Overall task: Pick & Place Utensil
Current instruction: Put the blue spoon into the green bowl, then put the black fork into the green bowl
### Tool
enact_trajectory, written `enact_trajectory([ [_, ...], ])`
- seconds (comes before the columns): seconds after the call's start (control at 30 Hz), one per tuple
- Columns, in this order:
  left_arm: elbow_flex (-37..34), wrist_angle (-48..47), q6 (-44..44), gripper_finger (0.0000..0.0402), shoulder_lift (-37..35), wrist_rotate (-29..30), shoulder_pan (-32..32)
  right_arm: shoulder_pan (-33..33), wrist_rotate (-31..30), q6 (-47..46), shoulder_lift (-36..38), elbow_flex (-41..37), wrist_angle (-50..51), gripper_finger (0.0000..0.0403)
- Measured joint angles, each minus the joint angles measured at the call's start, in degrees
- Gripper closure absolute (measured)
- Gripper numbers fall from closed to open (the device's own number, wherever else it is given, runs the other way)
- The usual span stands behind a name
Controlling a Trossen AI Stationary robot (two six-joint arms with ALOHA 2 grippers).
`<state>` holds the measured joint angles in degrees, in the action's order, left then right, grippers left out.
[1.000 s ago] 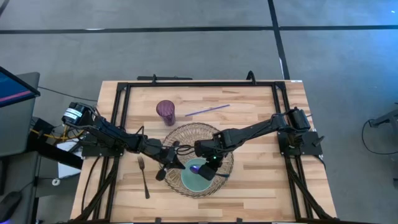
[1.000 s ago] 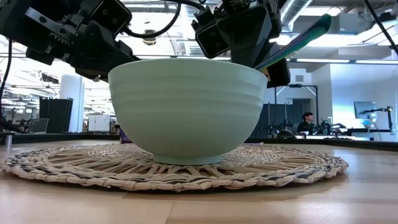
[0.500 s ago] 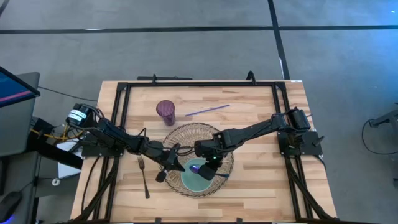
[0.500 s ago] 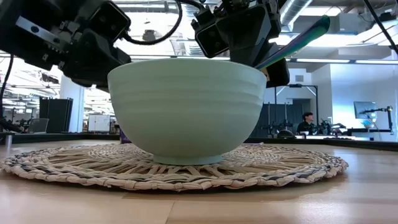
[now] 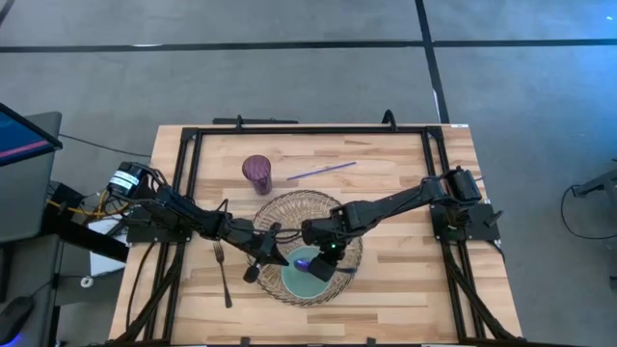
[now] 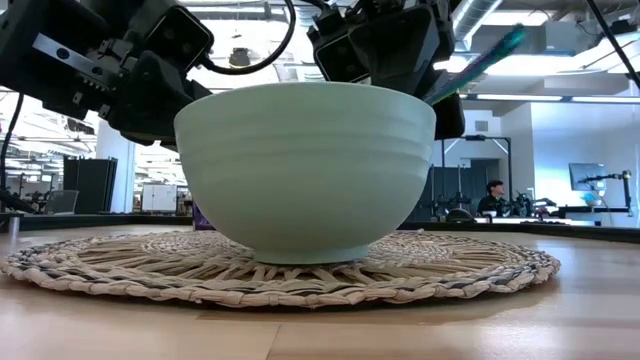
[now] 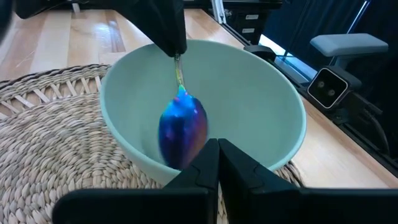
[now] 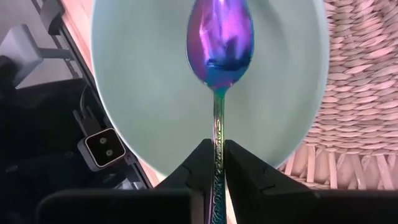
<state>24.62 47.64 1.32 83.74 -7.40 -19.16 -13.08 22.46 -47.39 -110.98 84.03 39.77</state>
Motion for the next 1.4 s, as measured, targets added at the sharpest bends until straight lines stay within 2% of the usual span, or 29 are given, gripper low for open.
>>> enact_trajectory([
  [0.57, 0.00, 0.22, -0.02, 0.0394, 0.00, 0.04, 0.00, 0.68, 0.00, 1.61, 0.00, -0.02, 0.01, 0.0367],
  [0.73, 0.00, 1.33, -0.02, 0.0394, -0.31, 0.07, 0.00, 1.74, 0.00, 6.30, 0.00, 1.39, 0.70, 0.0367],
  [0.97, 0.00, 1.70, 0.00, 0.0394, -5.02, 0.07, 0.00, 2.46, -1.95, 16.55, 2.54, 5.33, 0.95, 0.0367],
  [1.1, 0.00, 1.45, 0.00, 0.0394, -9.01, 0.53, 0.02, 3.05, -6.42, 22.21, 5.89, 5.38, 4.86, 0.0367],
  [1.27, 0.00, -1.20, 2.26, 0.0387, -15.09, 13.47, -0.17, 3.47, -22.55, 28.71, 12.49, 5.38, 9.30, 0.0367],
  [1.4, 0.26, -6.78, 2.07, 0.0364, -19.42, 17.45, -0.11, 3.36, -29.68, 37.77, 18.32, 3.07, 5.81, 0.0367],
])
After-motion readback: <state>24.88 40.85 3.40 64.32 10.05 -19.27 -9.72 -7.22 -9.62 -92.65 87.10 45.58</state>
